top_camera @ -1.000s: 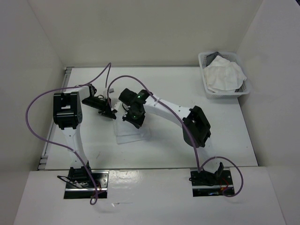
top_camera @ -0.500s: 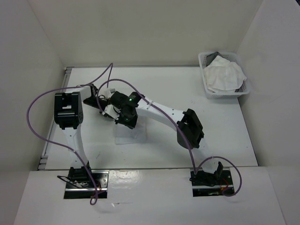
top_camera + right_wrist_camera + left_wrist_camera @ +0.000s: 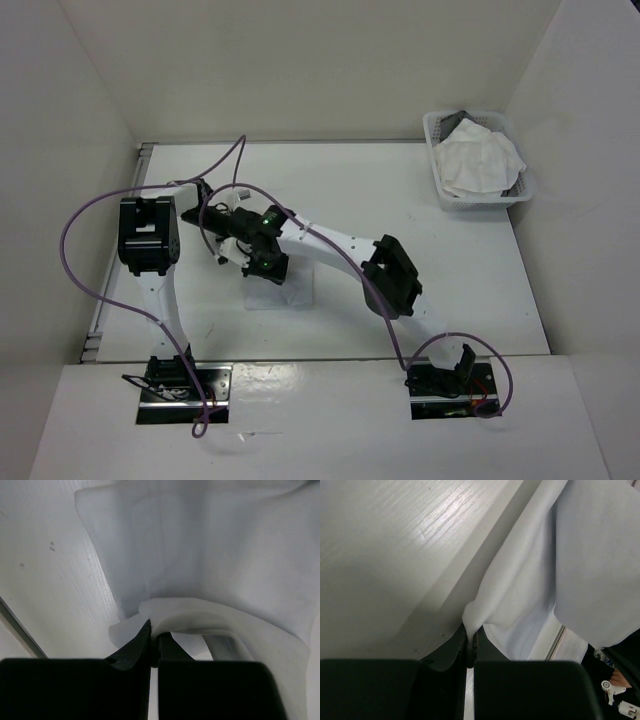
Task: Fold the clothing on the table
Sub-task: Fold the skirt
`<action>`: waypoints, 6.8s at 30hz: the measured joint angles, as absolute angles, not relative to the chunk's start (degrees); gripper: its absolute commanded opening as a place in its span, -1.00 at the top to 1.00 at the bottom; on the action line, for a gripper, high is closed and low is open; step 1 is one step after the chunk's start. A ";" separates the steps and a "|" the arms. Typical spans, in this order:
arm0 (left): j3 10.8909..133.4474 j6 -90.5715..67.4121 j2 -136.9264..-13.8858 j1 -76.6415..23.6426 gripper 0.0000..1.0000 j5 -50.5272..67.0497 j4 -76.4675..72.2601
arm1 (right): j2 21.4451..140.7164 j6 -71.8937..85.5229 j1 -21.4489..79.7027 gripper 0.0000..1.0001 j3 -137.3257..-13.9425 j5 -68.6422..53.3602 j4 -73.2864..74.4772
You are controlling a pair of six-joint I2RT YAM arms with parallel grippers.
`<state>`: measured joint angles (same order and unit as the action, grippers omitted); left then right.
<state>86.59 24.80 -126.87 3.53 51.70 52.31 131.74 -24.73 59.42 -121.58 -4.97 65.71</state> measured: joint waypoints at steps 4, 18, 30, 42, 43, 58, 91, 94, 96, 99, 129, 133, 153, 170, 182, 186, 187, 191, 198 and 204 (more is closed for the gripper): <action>86.59 24.10 -126.87 3.42 0.90 51.70 52.31 | 132.53 -25.23 60.73 1.00 -122.06 -5.10 66.08; 86.59 23.77 -126.87 2.83 0.90 51.70 52.31 | 137.38 -25.65 63.02 1.00 -128.16 -5.21 67.40; 86.59 23.77 -126.87 2.83 0.90 51.72 52.27 | 141.03 -24.91 60.66 1.00 -133.36 -4.45 67.59; 86.59 23.79 -126.87 2.83 0.87 51.77 52.27 | 141.03 -23.81 57.43 0.96 -133.64 -2.61 67.35; 86.59 23.79 -126.87 2.83 0.87 51.77 52.27 | 141.03 -23.77 57.45 0.88 -133.64 -2.68 67.35; 86.59 23.79 -126.28 2.83 0.87 51.79 52.29 | 141.03 -22.81 61.84 0.24 -134.30 -4.32 67.46; 85.71 23.83 -119.59 2.83 0.38 52.31 51.33 | 122.48 -18.65 46.17 -0.76 -122.63 3.90 60.47; 85.58 23.83 -119.61 2.83 0.38 52.31 51.24 | 123.55 -18.33 47.90 -0.76 -122.72 2.07 59.81; 85.49 23.83 -119.61 2.83 0.41 52.31 51.18 | 125.36 -18.26 48.47 -0.76 -124.57 0.03 59.88; 85.47 23.86 -119.83 2.83 0.49 52.31 51.07 | 128.55 -18.28 48.16 -0.74 -128.49 -2.20 59.90; 84.95 23.49 -123.85 1.85 1.00 51.11 49.39 | 142.19 -21.26 44.58 -0.67 -146.10 -16.01 68.18; 84.95 23.40 -124.42 1.83 1.00 51.11 49.25 | 143.98 -21.98 44.77 -0.64 -149.49 -16.91 68.75; 84.84 22.04 -125.51 1.83 1.00 51.68 49.19 | 150.26 -23.66 41.76 -0.46 -155.33 -18.70 70.19; 84.84 21.82 -125.62 1.83 1.00 51.79 49.21 | 153.75 -24.29 42.61 -0.16 -158.26 -21.37 70.39; 84.86 21.19 -125.97 1.83 1.00 52.31 49.28 | 154.39 -24.97 43.48 1.00 -158.80 -22.13 71.24; 84.86 20.86 -126.15 1.85 1.00 52.45 49.28 | 154.39 -25.19 44.05 1.00 -158.91 -23.40 71.72; 84.86 20.82 -126.17 1.85 1.00 52.56 49.30 | 154.39 -25.21 44.29 1.00 -158.93 -23.73 71.90; 84.86 20.80 -126.28 1.87 1.00 52.77 49.34 | 154.39 -25.52 45.95 1.00 -159.02 -25.10 72.62; 84.86 20.75 -126.30 1.93 1.00 52.82 49.39 | 154.39 -25.56 48.95 0.94 -159.02 -25.26 73.32; 84.86 20.75 -126.32 1.93 1.00 52.82 49.41 | 154.32 -23.11 49.12 -0.22 -159.00 -20.38 72.77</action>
